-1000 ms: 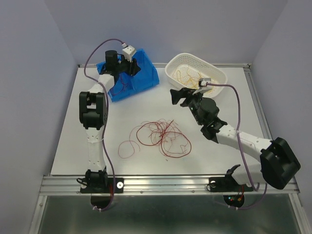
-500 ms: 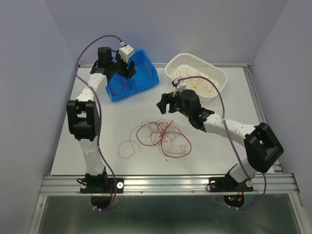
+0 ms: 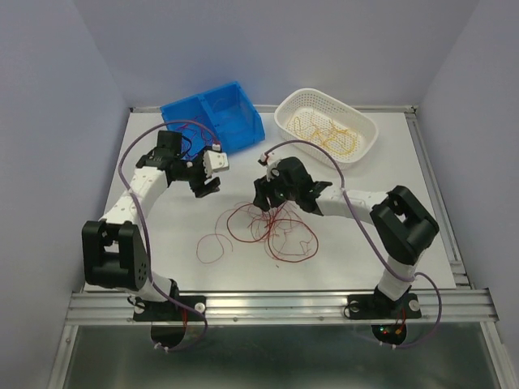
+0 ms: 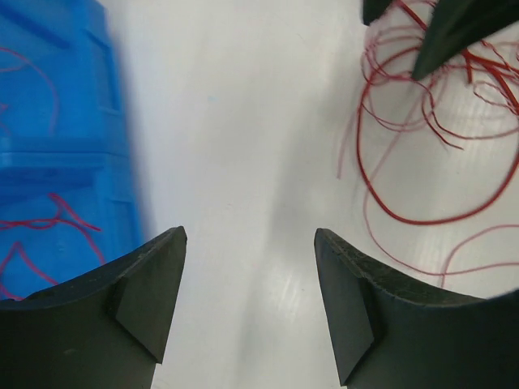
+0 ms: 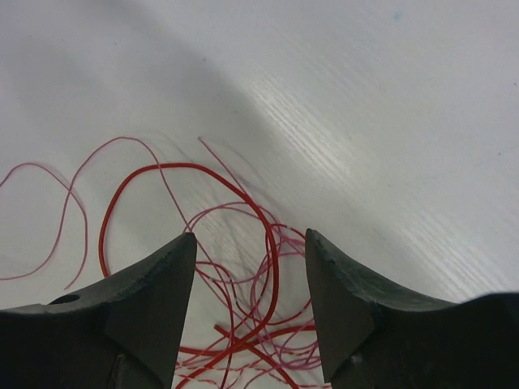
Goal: Untangle the cables
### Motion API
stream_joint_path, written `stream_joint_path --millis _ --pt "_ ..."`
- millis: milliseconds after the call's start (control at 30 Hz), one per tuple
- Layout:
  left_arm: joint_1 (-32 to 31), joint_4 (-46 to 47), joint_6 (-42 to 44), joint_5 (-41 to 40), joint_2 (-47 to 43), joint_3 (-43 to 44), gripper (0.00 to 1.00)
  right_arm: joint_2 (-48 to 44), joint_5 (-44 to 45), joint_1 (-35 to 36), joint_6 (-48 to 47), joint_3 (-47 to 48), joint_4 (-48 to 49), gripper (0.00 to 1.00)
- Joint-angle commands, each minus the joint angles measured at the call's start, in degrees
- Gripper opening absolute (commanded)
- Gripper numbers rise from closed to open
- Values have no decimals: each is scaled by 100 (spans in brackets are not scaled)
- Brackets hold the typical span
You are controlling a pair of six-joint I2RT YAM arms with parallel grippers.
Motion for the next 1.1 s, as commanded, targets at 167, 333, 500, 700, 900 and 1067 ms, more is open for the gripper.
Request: stream_joint_path --millis 167,333,500,700,900,1067 --pt "-434 -49 828 127 539 -585 74 711 -111 23 -269 968 -144 59" --pt "-760 235 563 -137 917 -638 70 659 -23 32 -348 863 -206 59" --pt "-945 288 536 -225 1093 -682 68 571 153 32 -383 696 -215 59" --pt "-1112 244 483 -357 1462 -612 59 509 293 32 -392 573 -215 58" --pt "-1138 42 676 -296 1462 -709 58 386 408 23 -366 485 -215 57" --pt "-1173 -160 659 -261 1629 -595 9 298 443 23 -322 441 -215 53"
